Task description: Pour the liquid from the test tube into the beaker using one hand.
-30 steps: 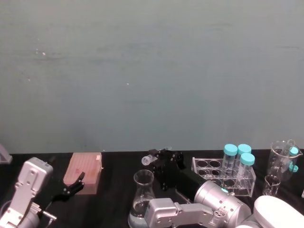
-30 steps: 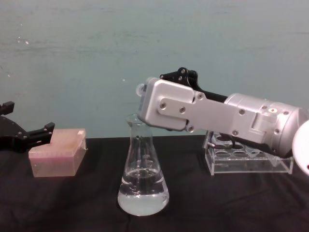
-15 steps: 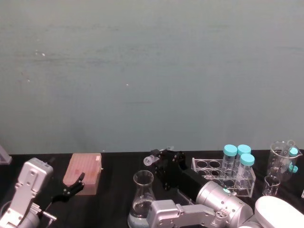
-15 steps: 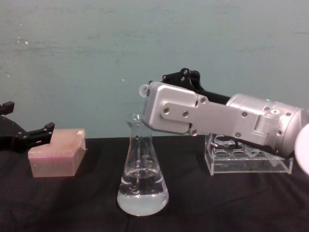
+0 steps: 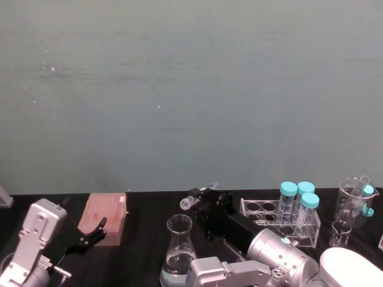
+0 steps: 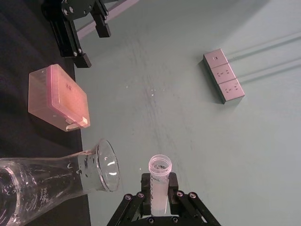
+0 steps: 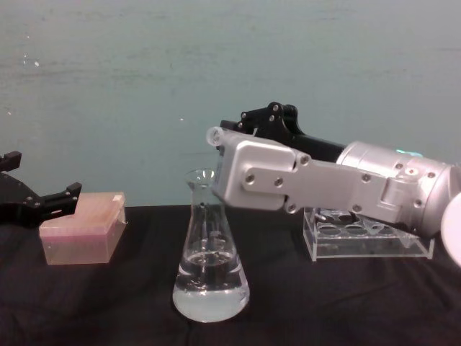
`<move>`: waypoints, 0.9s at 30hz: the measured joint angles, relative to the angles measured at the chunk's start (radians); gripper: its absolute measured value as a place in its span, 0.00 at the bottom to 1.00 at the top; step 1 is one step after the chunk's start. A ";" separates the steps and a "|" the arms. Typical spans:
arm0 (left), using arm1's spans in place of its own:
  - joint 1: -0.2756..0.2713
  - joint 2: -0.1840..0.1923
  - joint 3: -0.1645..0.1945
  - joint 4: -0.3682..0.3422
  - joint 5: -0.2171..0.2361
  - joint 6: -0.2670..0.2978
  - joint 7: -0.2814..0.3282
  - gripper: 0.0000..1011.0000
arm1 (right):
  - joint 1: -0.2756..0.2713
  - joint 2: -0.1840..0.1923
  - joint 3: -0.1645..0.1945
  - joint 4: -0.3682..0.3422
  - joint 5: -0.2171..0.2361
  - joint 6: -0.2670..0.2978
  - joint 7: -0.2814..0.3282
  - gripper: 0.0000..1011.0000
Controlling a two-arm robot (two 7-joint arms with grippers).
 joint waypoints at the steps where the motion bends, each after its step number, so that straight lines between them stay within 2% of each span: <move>1: 0.000 0.000 0.000 0.000 0.000 0.000 0.000 0.99 | 0.002 0.001 -0.003 0.001 -0.006 -0.001 -0.004 0.21; 10: 0.000 0.000 0.000 0.000 0.000 0.000 0.000 0.99 | 0.005 0.006 -0.017 0.001 -0.033 0.000 -0.022 0.21; 27: 0.000 0.000 0.000 0.000 0.000 0.000 0.000 0.99 | 0.010 0.004 -0.026 0.007 -0.054 0.025 -0.036 0.21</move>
